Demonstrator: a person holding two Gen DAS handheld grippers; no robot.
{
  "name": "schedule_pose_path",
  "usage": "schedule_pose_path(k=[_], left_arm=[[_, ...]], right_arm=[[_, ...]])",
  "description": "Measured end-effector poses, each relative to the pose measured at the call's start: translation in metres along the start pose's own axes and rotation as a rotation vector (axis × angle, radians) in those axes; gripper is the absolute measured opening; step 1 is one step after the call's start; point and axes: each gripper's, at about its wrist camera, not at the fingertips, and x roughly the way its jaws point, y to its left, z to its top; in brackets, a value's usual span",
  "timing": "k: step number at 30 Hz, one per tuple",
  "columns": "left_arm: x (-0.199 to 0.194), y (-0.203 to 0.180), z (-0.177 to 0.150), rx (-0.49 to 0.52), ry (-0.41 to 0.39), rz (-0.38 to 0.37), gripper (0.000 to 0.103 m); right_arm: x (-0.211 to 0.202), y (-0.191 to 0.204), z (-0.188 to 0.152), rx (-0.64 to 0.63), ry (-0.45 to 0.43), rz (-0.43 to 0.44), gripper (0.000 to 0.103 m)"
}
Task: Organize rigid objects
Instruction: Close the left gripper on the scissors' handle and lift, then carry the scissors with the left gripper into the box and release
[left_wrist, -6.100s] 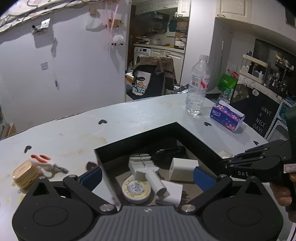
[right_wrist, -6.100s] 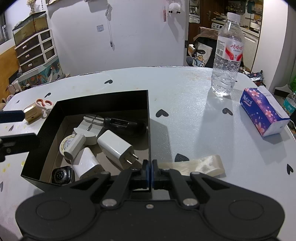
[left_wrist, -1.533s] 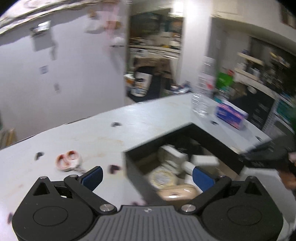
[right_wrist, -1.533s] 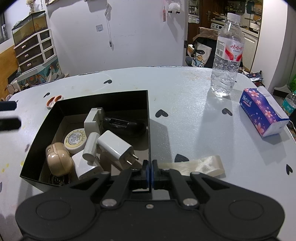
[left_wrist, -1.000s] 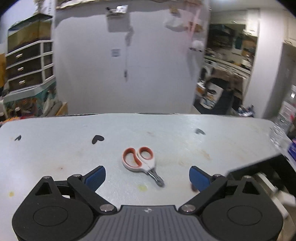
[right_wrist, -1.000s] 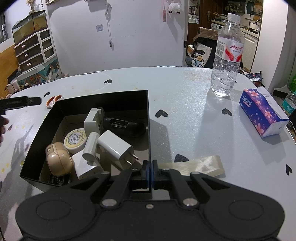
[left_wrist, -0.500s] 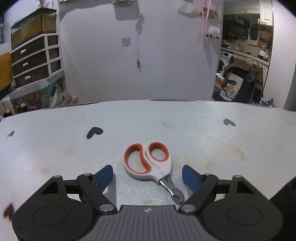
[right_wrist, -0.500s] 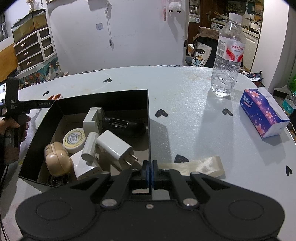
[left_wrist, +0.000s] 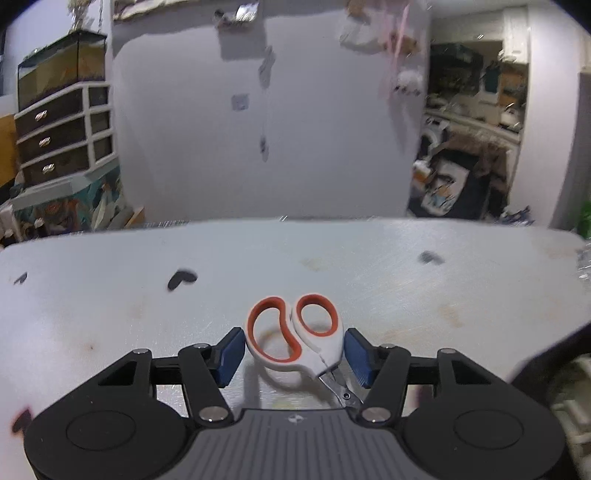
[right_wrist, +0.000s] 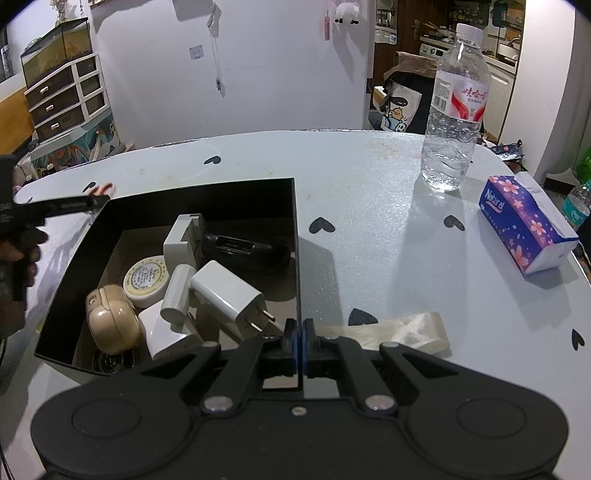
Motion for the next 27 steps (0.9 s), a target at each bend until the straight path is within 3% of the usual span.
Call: schedule_pose_path(k=[9, 12, 16, 23, 27], left_arm=[[-0.079, -0.031, 0.019, 0.000, -0.123, -0.203, 0.060], [-0.096, -0.047, 0.017, 0.023, -0.122, -0.278, 0.060], [-0.100, -0.066, 0.010, 0.068, -0.061, -0.350, 0.060], [-0.080, -0.090, -0.009, 0.166, 0.053, -0.360, 0.060], [-0.082, -0.092, -0.010, 0.195, 0.052, -0.353, 0.060]], right_arm=[[0.000, -0.002, -0.001, 0.004, -0.005, 0.006, 0.003], [0.000, -0.002, -0.001, 0.005, -0.006, 0.007, 0.003], [0.000, -0.003, -0.001, 0.008, -0.006, 0.010, 0.003], [0.000, -0.003, -0.001, 0.009, -0.005, 0.011, 0.003], [-0.001, -0.002, -0.001, 0.007, -0.005, 0.011, 0.003]])
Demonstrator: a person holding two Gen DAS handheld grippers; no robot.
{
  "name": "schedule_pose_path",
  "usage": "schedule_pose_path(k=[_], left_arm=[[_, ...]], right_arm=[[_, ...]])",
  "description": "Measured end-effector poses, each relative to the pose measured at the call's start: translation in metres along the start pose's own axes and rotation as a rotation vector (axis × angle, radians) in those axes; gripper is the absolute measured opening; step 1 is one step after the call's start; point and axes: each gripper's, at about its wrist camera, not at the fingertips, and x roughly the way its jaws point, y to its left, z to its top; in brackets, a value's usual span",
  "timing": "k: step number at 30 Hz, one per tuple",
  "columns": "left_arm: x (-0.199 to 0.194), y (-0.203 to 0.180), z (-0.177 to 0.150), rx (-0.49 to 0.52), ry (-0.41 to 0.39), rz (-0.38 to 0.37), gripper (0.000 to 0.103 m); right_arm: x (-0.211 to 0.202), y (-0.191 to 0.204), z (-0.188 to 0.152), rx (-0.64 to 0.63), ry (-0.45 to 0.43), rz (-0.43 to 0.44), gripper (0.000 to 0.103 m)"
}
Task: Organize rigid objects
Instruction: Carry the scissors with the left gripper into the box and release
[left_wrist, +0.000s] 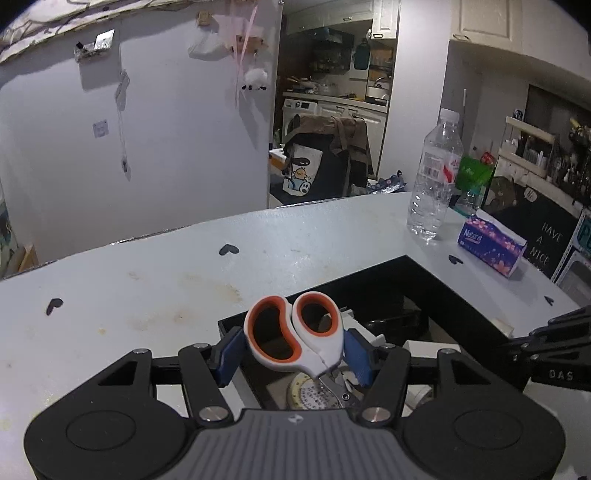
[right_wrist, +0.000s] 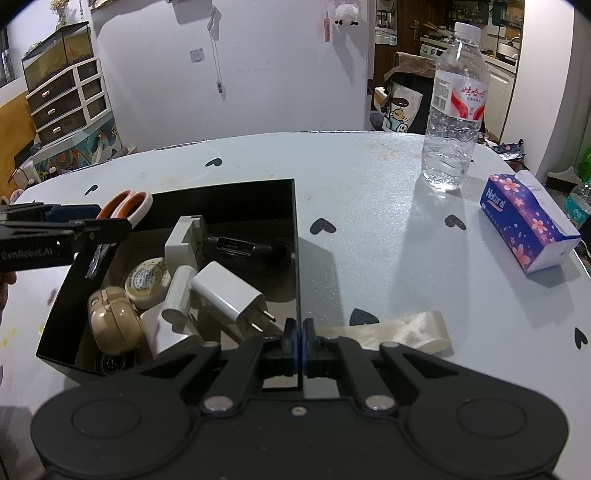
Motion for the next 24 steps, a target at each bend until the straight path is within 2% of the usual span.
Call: schedule_pose_path(k=[4, 7, 15, 20, 24], left_arm=[[-0.001, -0.001, 0.000, 0.003, 0.004, 0.012, 0.061], [-0.003, -0.002, 0.002, -0.003, -0.004, 0.032, 0.078], [-0.007, -0.006, 0.003, 0.002, 0.025, 0.012, 0.078], [-0.009, -0.008, 0.002, -0.007, 0.038, 0.006, 0.083], [-0.013, -0.010, 0.002, -0.012, 0.037, 0.002, 0.083]], right_arm=[[0.000, 0.000, 0.000, 0.000, 0.000, 0.000, 0.003], [0.000, 0.000, 0.000, 0.000, 0.000, 0.000, 0.003], [0.000, 0.000, 0.000, 0.002, 0.000, 0.001, 0.003], [0.000, 0.000, 0.000, 0.001, 0.000, 0.000, 0.003], [0.000, 0.000, 0.000, 0.001, 0.000, 0.001, 0.003]])
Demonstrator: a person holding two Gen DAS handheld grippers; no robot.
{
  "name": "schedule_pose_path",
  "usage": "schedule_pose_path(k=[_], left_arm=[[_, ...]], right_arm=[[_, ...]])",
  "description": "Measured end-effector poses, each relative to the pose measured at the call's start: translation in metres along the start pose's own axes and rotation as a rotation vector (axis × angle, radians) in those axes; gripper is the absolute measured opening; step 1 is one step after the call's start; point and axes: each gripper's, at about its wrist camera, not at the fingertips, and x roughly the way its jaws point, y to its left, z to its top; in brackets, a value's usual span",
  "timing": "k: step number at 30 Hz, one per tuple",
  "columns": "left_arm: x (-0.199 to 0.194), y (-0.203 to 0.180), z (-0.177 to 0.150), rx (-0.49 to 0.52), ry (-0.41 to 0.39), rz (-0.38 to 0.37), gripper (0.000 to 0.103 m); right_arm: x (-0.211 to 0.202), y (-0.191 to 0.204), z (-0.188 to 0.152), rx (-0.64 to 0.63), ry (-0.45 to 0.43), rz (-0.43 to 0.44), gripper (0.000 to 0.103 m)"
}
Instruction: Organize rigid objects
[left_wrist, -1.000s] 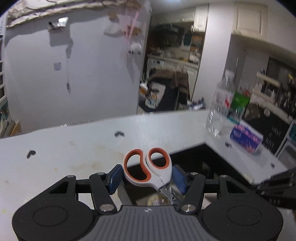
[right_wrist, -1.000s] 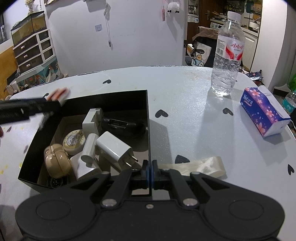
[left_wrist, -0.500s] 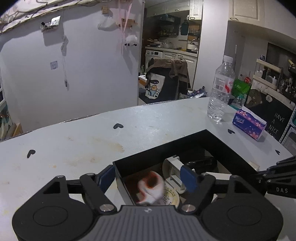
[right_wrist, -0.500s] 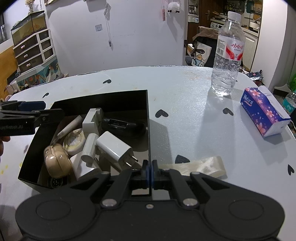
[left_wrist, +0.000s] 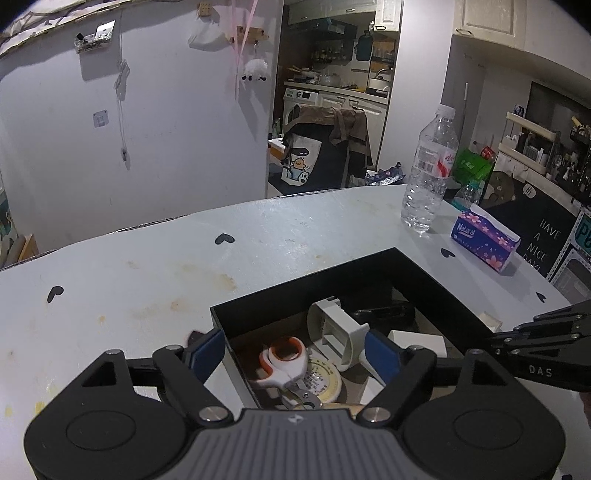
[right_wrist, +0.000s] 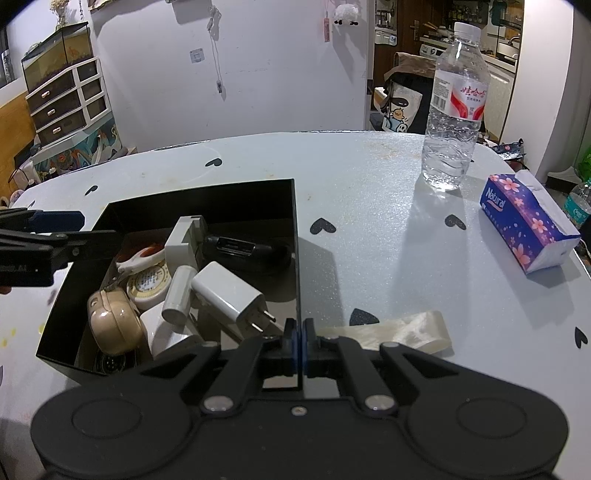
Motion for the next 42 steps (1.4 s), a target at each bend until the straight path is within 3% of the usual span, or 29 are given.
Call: schedule_pose_path(k=[7, 11, 15, 27, 36, 42], left_arm=[[-0.015, -0.003, -0.001, -0.024, -0.002, -0.007, 0.085], [-0.031, -0.006, -0.005, -0.032, -0.020, -0.006, 0.098], [-0.048, -0.008, -0.008, -0.039, -0.035, 0.003, 0.103], [-0.085, -0.020, -0.022, -0.086, -0.067, 0.162, 0.103], [-0.097, -0.026, -0.030, -0.164, -0.067, 0.170, 0.103], [-0.096, -0.032, -0.036, -0.171, -0.068, 0.229, 0.103]], right_arm=[[0.000, 0.000, 0.000, 0.002, -0.001, 0.001, 0.003], [0.000, -0.001, -0.001, 0.007, -0.006, 0.004, 0.003], [0.000, -0.001, -0.001, 0.005, -0.008, 0.003, 0.003], [-0.002, -0.001, -0.003, 0.005, -0.025, 0.007, 0.003], [-0.002, -0.004, -0.003, 0.014, -0.028, 0.019, 0.003], [-0.031, -0.004, 0.004, 0.020, -0.125, 0.021, 0.005]])
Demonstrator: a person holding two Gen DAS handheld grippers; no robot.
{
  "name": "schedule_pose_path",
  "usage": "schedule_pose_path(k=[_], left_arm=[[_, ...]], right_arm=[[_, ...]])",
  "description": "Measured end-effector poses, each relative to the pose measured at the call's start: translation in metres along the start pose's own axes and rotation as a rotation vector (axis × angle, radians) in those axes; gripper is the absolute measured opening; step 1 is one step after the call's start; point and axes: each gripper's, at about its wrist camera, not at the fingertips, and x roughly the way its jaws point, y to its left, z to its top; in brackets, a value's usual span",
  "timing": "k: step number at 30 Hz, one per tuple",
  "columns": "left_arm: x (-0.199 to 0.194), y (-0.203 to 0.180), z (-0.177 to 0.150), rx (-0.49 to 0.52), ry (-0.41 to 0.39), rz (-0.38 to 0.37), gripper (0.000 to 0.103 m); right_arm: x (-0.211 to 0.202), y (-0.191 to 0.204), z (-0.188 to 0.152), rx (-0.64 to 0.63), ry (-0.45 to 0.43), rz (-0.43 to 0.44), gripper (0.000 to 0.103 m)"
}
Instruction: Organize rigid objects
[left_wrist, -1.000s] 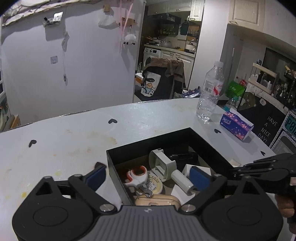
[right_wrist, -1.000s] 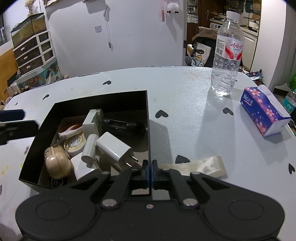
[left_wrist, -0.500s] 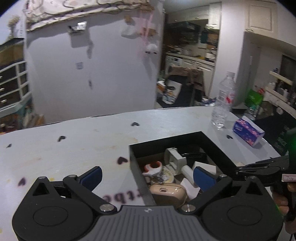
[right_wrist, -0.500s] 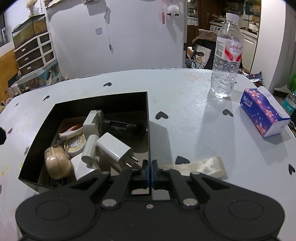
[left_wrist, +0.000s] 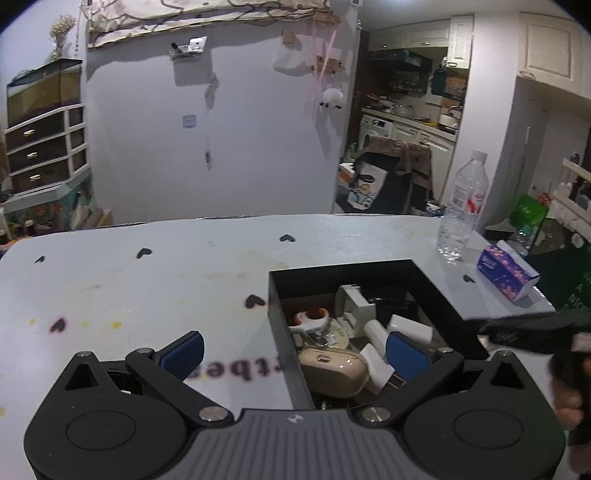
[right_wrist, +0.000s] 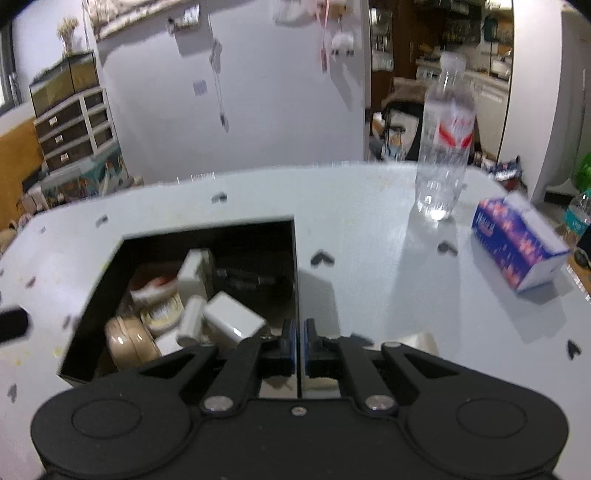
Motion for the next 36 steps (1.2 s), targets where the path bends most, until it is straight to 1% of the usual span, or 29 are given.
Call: schedule_pose_path(k=[2, 3, 5, 6, 7, 8, 9, 10, 11, 14, 18, 20, 23, 27, 36], left_arm=[[0.000, 0.000, -0.002, -0.006, 0.002, 0.012, 0.103], [0.001, 0.000, -0.003, -0.008, 0.003, 0.020, 0.103], [0.001, 0.000, -0.004, -0.013, 0.003, 0.034, 0.103], [0.001, 0.001, -0.005, -0.015, 0.003, 0.043, 0.103], [0.001, 0.001, -0.006, -0.016, 0.003, 0.049, 0.103], [0.002, 0.001, -0.006, -0.017, 0.004, 0.055, 0.103], [0.002, 0.001, -0.007, -0.016, 0.006, 0.058, 0.103], [0.002, 0.001, -0.008, -0.017, 0.008, 0.063, 0.103], [0.002, 0.001, -0.008, -0.017, 0.010, 0.067, 0.103], [0.003, 0.002, -0.011, -0.017, 0.013, 0.083, 0.103], [0.003, 0.005, -0.016, -0.020, 0.019, 0.100, 0.103], [0.003, 0.007, -0.019, -0.021, 0.020, 0.112, 0.103], [0.002, 0.009, -0.023, -0.022, 0.025, 0.125, 0.103], [-0.002, 0.010, -0.028, -0.020, 0.030, 0.119, 0.103], [-0.010, 0.008, -0.033, -0.015, 0.025, 0.134, 0.103]], right_arm=[[-0.016, 0.002, 0.002, -0.006, -0.043, 0.009, 0.009], [-0.022, 0.003, 0.003, -0.010, -0.060, 0.013, 0.016], [-0.036, 0.006, 0.003, -0.019, -0.093, 0.017, 0.035], [-0.040, 0.008, 0.001, -0.025, -0.104, 0.017, 0.040], [-0.044, 0.010, 0.000, -0.031, -0.114, 0.018, 0.049], [-0.048, 0.012, -0.002, -0.035, -0.122, 0.018, 0.056], [-0.051, 0.014, -0.003, -0.038, -0.127, 0.015, 0.058], [-0.053, 0.016, -0.005, -0.043, -0.129, 0.006, 0.063], [-0.054, 0.018, -0.007, -0.049, -0.131, -0.004, 0.069], [-0.057, 0.025, -0.012, -0.068, -0.132, -0.044, 0.082], [-0.057, 0.030, -0.017, -0.084, -0.117, -0.061, 0.092], [-0.057, 0.032, -0.019, -0.087, -0.113, -0.071, 0.099], [-0.057, 0.032, -0.023, -0.081, -0.100, -0.094, 0.100], [-0.056, 0.026, -0.028, -0.059, -0.081, -0.137, 0.101], [-0.063, 0.028, -0.035, -0.077, -0.087, -0.154, 0.101]])
